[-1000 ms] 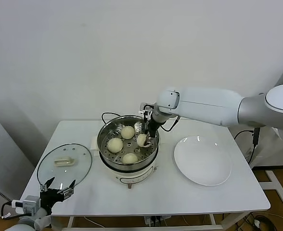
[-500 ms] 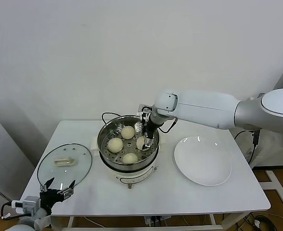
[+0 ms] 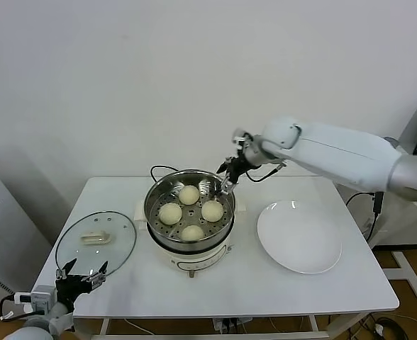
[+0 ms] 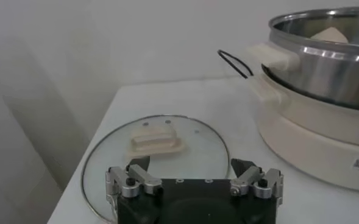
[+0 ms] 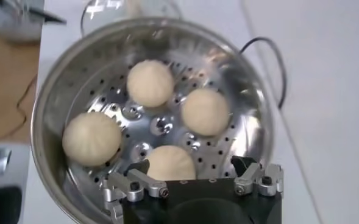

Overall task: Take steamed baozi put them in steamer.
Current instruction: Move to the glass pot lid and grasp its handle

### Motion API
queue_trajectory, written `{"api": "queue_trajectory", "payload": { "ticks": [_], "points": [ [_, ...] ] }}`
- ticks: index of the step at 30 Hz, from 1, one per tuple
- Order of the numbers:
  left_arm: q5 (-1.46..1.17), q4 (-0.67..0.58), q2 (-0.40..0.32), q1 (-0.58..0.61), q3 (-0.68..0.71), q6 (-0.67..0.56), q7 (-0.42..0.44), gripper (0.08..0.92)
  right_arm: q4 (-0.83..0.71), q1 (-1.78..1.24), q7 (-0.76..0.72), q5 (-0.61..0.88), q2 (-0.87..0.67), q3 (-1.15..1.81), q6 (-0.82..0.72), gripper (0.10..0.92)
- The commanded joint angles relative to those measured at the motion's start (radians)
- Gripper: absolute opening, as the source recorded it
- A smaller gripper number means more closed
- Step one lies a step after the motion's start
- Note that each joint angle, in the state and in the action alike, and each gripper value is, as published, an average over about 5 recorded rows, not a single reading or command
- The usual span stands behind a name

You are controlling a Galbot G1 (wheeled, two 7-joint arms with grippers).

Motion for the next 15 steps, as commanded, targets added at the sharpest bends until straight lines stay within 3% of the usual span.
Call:
{"api": "queue_trajectory", "payload": {
  "ticks": [1, 9, 15],
  "points": [
    [-0.025, 0.002, -0.006, -0.032, -0.001, 0.009, -0.007, 0.823, 0.071, -0.285, 0.171, 0.071, -0.264, 0.387, 0.204, 0.823],
    [-0.051, -0.008, 0.002, -0.061, -0.008, 0.014, -0.01, 0.823, 0.171, -0.682, 0.26, 0.046, -0.38, 0.812, 0.312, 0.823],
    [-0.064, -0.007, 0.01, -0.084, -0.007, 0.027, -0.016, 0.823, 0.227, -1.036, 0.354, -0.028, -0.336, 1.175, 0.36, 0.823]
  ]
}}
